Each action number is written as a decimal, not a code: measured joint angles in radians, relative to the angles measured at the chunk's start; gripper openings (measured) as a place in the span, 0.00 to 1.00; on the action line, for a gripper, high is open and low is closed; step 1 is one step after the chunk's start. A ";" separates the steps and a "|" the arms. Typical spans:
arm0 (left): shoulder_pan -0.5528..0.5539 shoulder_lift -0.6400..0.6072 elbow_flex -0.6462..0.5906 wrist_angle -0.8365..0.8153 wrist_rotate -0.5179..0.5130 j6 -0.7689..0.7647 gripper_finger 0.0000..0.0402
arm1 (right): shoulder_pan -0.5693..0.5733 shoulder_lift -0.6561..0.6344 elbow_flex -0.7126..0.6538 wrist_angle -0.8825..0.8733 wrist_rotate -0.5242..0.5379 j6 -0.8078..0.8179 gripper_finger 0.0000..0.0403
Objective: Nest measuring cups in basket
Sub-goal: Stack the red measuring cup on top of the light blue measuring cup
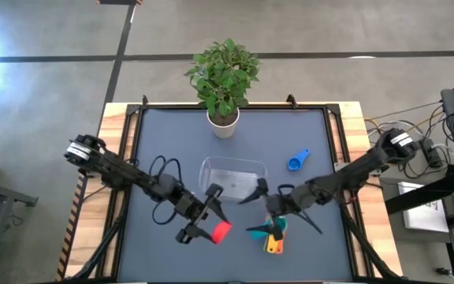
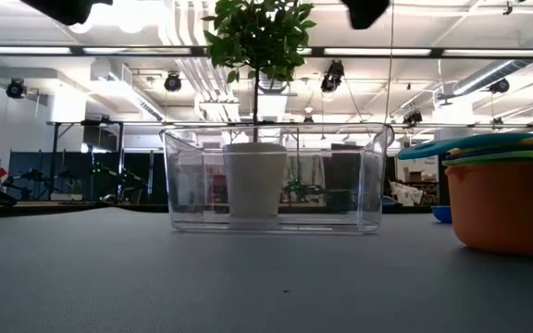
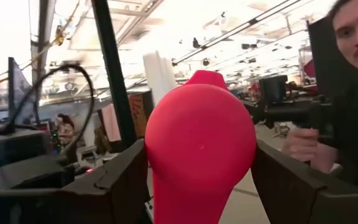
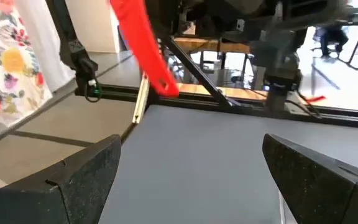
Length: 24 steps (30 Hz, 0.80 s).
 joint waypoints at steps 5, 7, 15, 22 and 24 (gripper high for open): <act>0.004 0.047 0.028 -0.006 0.021 0.012 0.59 | -0.039 0.075 0.072 0.007 -0.116 -0.002 0.94; 0.007 0.058 0.030 -0.009 0.021 0.012 0.59 | -0.047 0.103 0.106 0.007 -0.156 -0.012 0.94; 0.012 0.071 0.030 0.001 0.021 0.000 0.59 | -0.047 0.169 0.198 -0.023 -0.194 -0.043 0.93; 0.012 0.071 0.029 -0.023 0.021 0.000 0.59 | -0.047 0.197 0.222 -0.031 -0.211 -0.010 0.69; 0.012 0.071 0.029 -0.029 0.022 0.000 0.59 | -0.047 0.196 0.222 -0.033 -0.212 0.012 0.59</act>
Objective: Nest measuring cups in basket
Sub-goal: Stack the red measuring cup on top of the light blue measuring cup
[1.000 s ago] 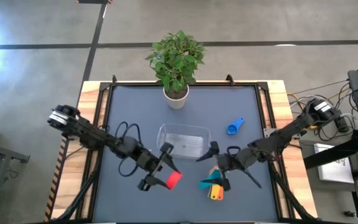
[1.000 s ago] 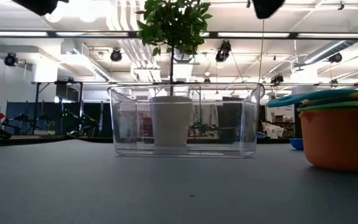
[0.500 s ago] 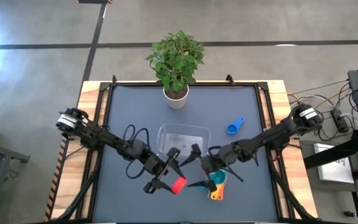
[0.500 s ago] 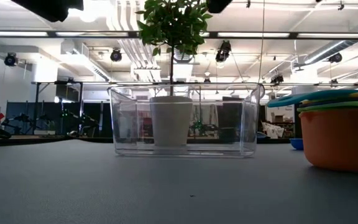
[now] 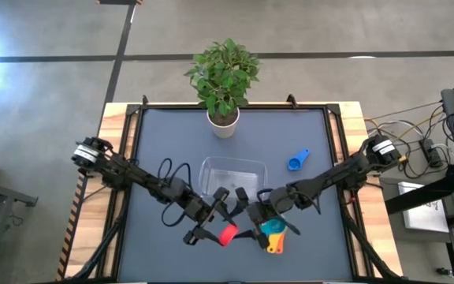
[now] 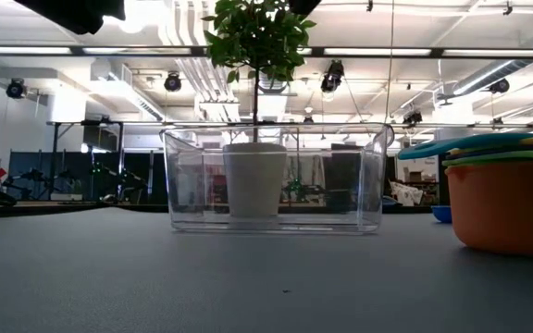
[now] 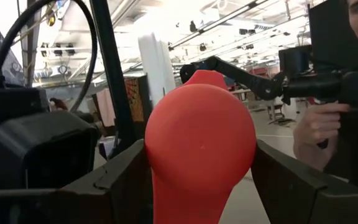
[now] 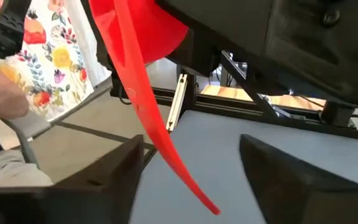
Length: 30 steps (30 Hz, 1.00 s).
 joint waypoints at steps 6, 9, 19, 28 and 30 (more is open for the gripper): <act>0.002 -0.001 -0.001 -0.009 0.007 0.000 0.59 | 0.005 -0.018 -0.003 -0.014 -0.011 0.022 0.28; 0.003 -0.001 -0.002 -0.012 0.020 -0.015 0.59 | 0.009 -0.019 -0.003 -0.019 -0.030 0.022 0.10; 0.022 -0.050 -0.002 -0.137 0.006 -0.053 0.74 | 0.052 -0.034 -0.005 -0.030 -0.017 0.174 0.02; 0.018 -0.270 -0.003 -0.656 -0.249 0.032 0.78 | 0.223 -0.136 -0.005 -0.349 0.431 0.553 0.02; 0.010 -0.297 -0.003 -0.696 -0.294 0.041 0.78 | 0.262 -0.148 -0.006 -0.386 0.500 0.632 0.02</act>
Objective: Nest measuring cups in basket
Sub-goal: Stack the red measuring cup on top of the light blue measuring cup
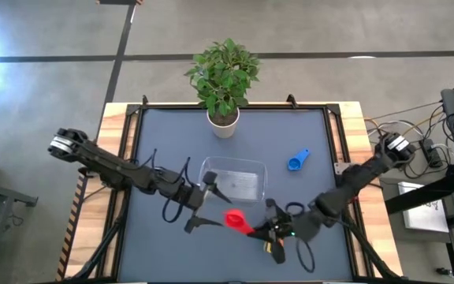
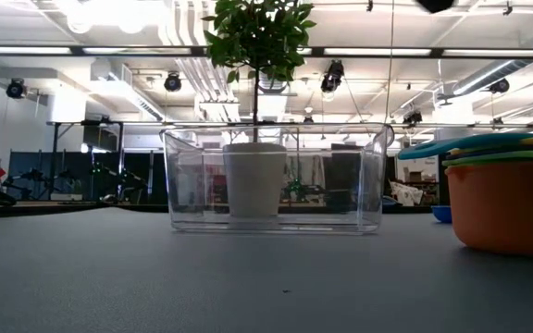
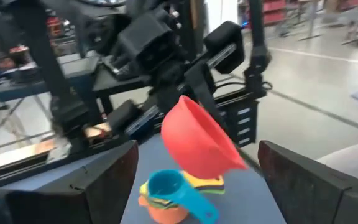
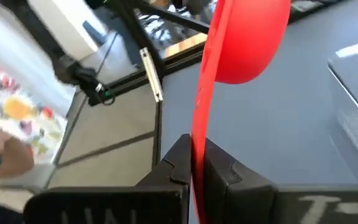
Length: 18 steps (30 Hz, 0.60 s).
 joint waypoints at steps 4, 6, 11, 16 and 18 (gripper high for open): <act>-0.006 -0.017 0.000 -0.024 -0.033 0.001 0.78 | 0.081 -0.013 -0.012 -0.096 0.117 0.171 0.02; -0.006 -0.010 0.000 -0.025 -0.033 0.000 0.78 | 0.122 -0.015 -0.028 -0.138 0.170 0.278 0.02; -0.008 0.023 -0.001 -0.024 -0.034 -0.004 0.78 | 0.229 -0.016 -0.109 -0.160 0.298 0.557 0.02; -0.008 0.056 -0.001 0.002 -0.040 -0.006 0.78 | 0.337 -0.015 -0.187 -0.159 0.446 0.816 0.02; -0.008 0.064 -0.002 0.002 -0.040 -0.006 0.78 | 0.364 -0.015 -0.211 -0.159 0.478 0.909 0.02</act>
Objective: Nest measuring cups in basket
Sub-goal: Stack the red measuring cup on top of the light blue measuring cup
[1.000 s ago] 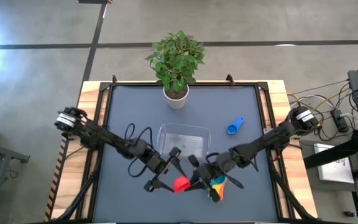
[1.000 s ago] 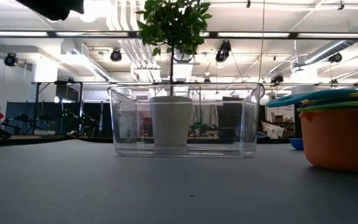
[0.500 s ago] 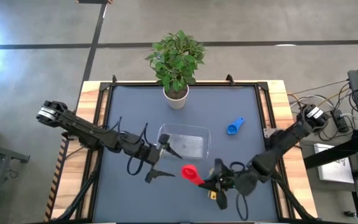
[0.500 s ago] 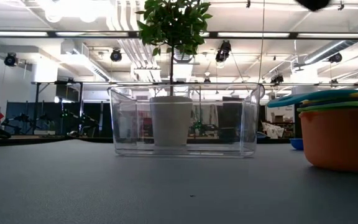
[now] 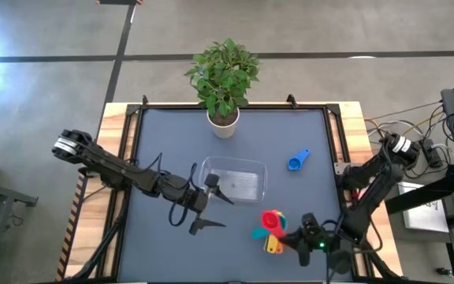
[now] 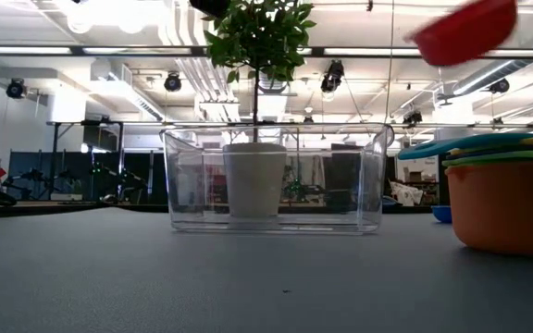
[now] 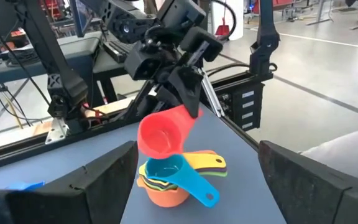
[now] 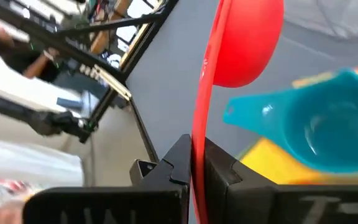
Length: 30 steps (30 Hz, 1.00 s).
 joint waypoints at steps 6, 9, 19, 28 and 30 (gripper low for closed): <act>0.000 0.010 0.000 0.005 0.000 0.000 0.78 | 0.030 0.000 -0.060 0.001 0.013 0.206 0.02; 0.000 0.010 0.000 0.004 0.000 0.000 0.78 | 0.039 0.000 -0.088 0.006 0.013 0.270 0.02; -0.001 0.010 0.000 0.004 0.001 0.006 0.78 | 0.071 0.001 -0.134 0.102 -0.032 0.318 0.02; -0.001 0.010 0.000 0.004 0.001 0.011 0.78 | 0.070 0.001 -0.143 0.094 -0.044 0.333 0.20; -0.002 0.010 0.000 0.004 0.001 0.011 0.78 | 0.070 0.001 -0.143 0.086 -0.059 0.333 0.27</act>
